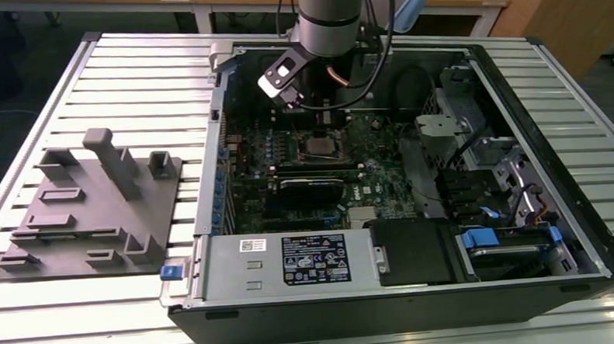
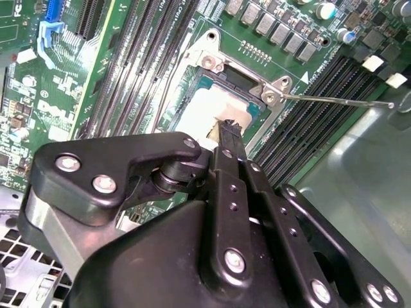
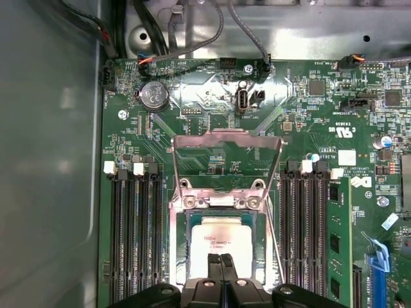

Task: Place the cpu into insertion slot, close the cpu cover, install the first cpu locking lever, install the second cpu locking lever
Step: 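Close the cpu cover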

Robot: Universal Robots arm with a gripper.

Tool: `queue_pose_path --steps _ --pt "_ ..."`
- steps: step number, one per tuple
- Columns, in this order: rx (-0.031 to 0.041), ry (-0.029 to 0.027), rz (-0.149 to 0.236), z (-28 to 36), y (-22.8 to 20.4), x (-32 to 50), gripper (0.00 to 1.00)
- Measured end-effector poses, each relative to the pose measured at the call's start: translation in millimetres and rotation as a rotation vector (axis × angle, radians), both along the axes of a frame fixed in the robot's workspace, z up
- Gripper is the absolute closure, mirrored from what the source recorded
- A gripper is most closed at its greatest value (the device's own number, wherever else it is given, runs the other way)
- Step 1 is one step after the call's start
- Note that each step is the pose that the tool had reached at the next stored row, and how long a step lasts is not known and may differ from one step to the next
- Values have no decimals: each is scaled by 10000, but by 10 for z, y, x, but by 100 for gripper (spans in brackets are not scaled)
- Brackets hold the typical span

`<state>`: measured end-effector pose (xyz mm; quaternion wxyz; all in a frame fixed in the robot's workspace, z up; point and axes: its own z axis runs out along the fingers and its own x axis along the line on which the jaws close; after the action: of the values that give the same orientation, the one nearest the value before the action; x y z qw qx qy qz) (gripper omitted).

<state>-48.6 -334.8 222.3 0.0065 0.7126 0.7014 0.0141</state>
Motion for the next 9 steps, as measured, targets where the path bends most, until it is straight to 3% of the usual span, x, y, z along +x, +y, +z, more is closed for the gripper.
queue_pose_path --steps 9 --pt "-19 0 0 84 0 0 90"
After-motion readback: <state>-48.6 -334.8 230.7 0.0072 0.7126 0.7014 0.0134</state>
